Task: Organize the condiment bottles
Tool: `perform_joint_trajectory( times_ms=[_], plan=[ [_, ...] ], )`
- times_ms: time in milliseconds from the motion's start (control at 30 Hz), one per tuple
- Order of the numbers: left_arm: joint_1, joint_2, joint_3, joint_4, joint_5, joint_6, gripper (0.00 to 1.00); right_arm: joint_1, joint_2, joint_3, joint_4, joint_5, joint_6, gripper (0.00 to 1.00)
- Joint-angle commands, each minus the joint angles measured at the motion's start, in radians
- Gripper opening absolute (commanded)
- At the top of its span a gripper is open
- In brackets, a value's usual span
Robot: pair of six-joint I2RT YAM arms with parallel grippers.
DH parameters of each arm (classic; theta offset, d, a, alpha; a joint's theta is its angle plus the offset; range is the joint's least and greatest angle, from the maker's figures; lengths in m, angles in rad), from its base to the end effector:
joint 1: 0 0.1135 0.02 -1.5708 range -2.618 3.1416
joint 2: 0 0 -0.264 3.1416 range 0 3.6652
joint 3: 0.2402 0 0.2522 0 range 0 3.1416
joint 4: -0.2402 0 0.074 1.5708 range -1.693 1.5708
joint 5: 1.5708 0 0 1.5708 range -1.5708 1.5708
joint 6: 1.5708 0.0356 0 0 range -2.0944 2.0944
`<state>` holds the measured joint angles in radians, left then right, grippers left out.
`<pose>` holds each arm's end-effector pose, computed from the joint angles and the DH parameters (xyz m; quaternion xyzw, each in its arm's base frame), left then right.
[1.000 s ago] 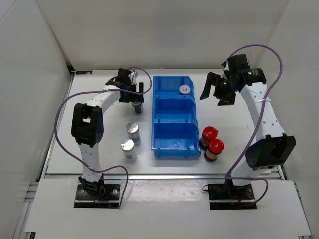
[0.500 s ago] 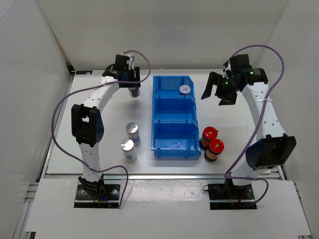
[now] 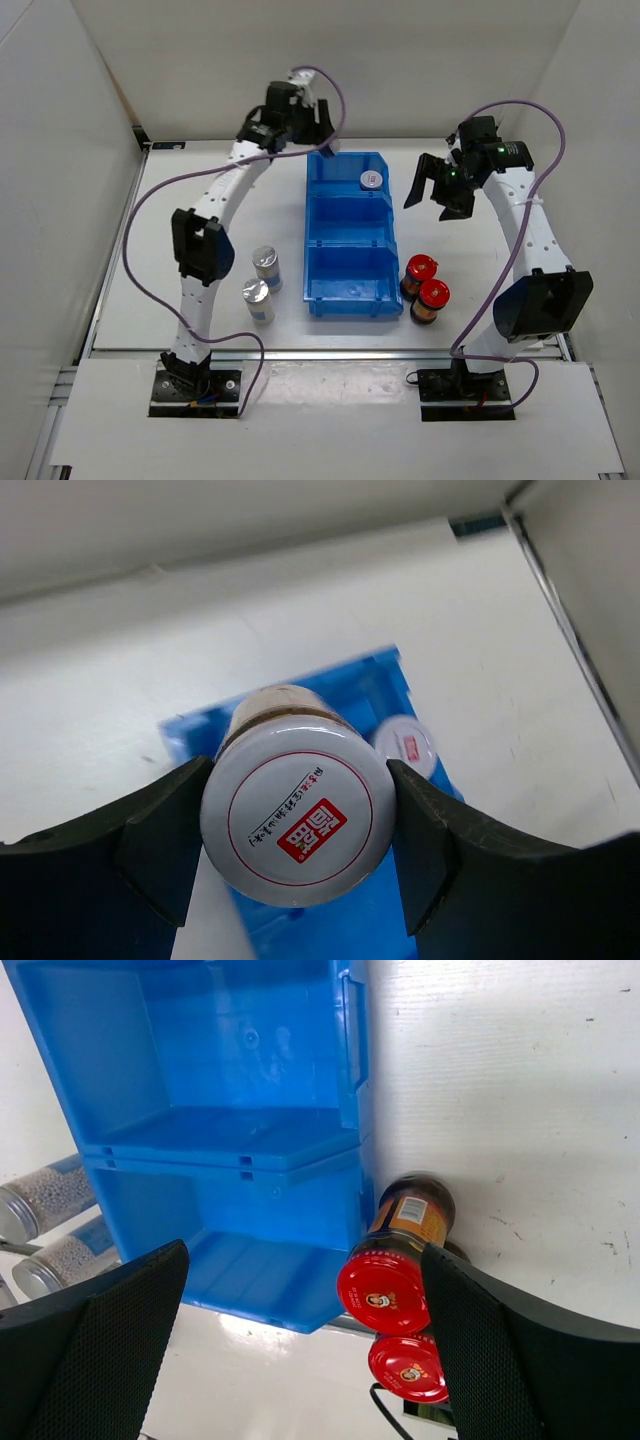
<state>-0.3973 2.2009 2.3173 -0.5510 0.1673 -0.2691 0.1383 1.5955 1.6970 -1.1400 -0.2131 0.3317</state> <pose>0.4688 -0.2031 0.3689 0.0987 0.8354 -0.2419 0.4836 0.3153 0.0515 0.3682 0.0648 0.9575 0.1607 0.2304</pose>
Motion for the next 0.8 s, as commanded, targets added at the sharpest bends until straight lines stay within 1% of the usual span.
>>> perform_joint_trajectory(
  times_ms=[0,33,133,167,233,300,333,367,433,533,600,633,767],
  plan=[
    [-0.075,0.025,-0.027,0.02,0.095,-0.005,0.21,-0.011,-0.054,0.009,-0.024,-0.006,-0.019,1.0],
    [-0.086,0.036,-0.044,0.02,0.084,-0.005,0.24,-0.011,-0.054,0.009,-0.035,-0.006,-0.019,1.0],
    [-0.121,0.046,-0.071,0.02,0.041,-0.005,0.26,-0.032,-0.065,0.0,-0.044,-0.006,-0.019,1.0],
    [-0.121,0.057,-0.091,0.02,0.023,-0.005,0.3,-0.032,-0.074,-0.01,-0.044,-0.006,-0.019,1.0],
    [-0.13,0.057,-0.107,0.02,0.009,-0.005,0.34,-0.032,-0.083,-0.01,-0.056,-0.006,-0.019,1.0],
    [-0.13,0.083,-0.118,0.011,-0.029,-0.015,0.39,-0.042,-0.092,-0.01,-0.066,-0.006,-0.019,1.0],
    [-0.13,0.083,-0.118,0.011,-0.038,-0.015,0.44,-0.042,-0.092,-0.01,-0.066,0.003,-0.019,1.0],
    [-0.13,0.098,-0.107,0.002,-0.057,-0.015,0.53,-0.042,-0.092,-0.023,-0.076,0.003,-0.028,1.0],
    [-0.13,0.109,-0.107,-0.007,-0.057,-0.006,0.65,-0.042,-0.092,-0.037,-0.076,0.014,-0.028,1.0],
    [-0.121,0.12,-0.107,-0.007,-0.057,-0.005,0.78,-0.042,-0.092,-0.063,-0.089,0.04,-0.028,1.0],
    [-0.112,0.12,-0.098,-0.007,-0.066,-0.005,0.98,-0.042,-0.063,-0.063,-0.122,0.082,-0.028,1.0],
    [-0.112,0.12,-0.084,-0.007,-0.066,-0.005,1.0,-0.042,-0.052,-0.063,-0.135,0.093,-0.028,1.0],
    [-0.087,0.111,-0.004,-0.007,-0.075,0.005,1.0,-0.042,-0.017,-0.063,-0.168,0.103,-0.062,1.0]
  ],
)
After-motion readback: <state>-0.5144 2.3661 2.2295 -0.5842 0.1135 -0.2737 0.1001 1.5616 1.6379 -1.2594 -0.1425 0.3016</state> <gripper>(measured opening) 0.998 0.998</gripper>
